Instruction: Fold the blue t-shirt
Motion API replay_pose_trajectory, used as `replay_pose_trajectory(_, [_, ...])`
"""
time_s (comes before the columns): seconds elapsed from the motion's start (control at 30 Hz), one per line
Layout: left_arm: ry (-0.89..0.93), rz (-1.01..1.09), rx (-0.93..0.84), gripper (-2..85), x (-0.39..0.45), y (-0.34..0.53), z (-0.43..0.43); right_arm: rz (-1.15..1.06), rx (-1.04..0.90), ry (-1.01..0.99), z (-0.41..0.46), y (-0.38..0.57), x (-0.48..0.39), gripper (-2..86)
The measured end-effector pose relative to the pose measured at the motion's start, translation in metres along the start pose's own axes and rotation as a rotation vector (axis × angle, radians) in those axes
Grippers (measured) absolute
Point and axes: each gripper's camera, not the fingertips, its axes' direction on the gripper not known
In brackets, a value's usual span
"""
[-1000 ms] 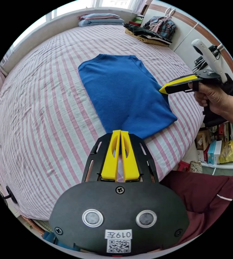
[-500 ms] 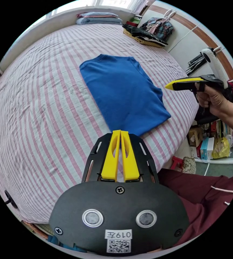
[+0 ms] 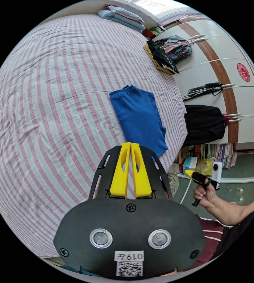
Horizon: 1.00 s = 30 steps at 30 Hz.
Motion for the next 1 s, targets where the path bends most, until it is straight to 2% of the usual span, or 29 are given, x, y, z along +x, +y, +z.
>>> replay_pose_trajectory(0.1, [0.053,0.01,-0.042,0.9,-0.009,-0.018,0.007,0.139,0.071,-0.062,0.026,0.028,0.009,4.0])
replay_pose_trajectory(0.2, [0.079,0.042,-0.084,0.9,-0.008,-0.03,0.019,0.139,0.043,-0.015,0.05,0.032,-0.006,4.9])
replay_pose_trajectory(0.27, [-0.099,0.147,-0.093,0.7,0.007,-0.033,0.026,-0.007,0.008,0.193,0.06,0.026,-0.04,3.6])
replay_pose_trajectory(0.33, [-0.261,0.277,-0.071,0.7,0.028,-0.029,0.032,-0.244,-0.03,0.472,0.078,0.018,-0.093,1.7])
replay_pose_trajectory(0.43, [-0.517,0.414,-0.109,0.6,0.057,-0.017,0.057,-0.404,-0.07,0.756,0.102,0.007,-0.135,-0.4])
replay_pose_trajectory(0.47, [-0.613,0.456,-0.124,0.6,0.067,-0.009,0.07,-0.429,-0.069,0.794,0.105,0.006,-0.141,-0.6])
replay_pose_trajectory(0.53, [-0.671,0.519,-0.15,0.6,0.078,0.005,0.088,-0.481,-0.116,0.923,0.12,-0.003,-0.152,-0.8])
replay_pose_trajectory(0.6, [-0.629,0.516,-0.178,0.6,0.086,0.016,0.101,-0.505,-0.124,0.957,0.119,-0.01,-0.158,-0.9])
replay_pose_trajectory(0.77, [-0.301,0.454,-0.156,0.7,0.122,0.053,0.119,-0.479,-0.046,0.937,0.076,-0.048,-0.162,-0.8])
replay_pose_trajectory(0.87, [-0.19,0.489,-0.156,0.8,0.149,0.083,0.141,-0.455,-0.037,0.897,0.052,-0.079,-0.15,-0.8])
replay_pose_trajectory(1.0, [-0.177,0.527,-0.2,0.8,0.17,0.117,0.18,-0.447,-0.053,0.87,0.037,-0.108,-0.139,-0.9])
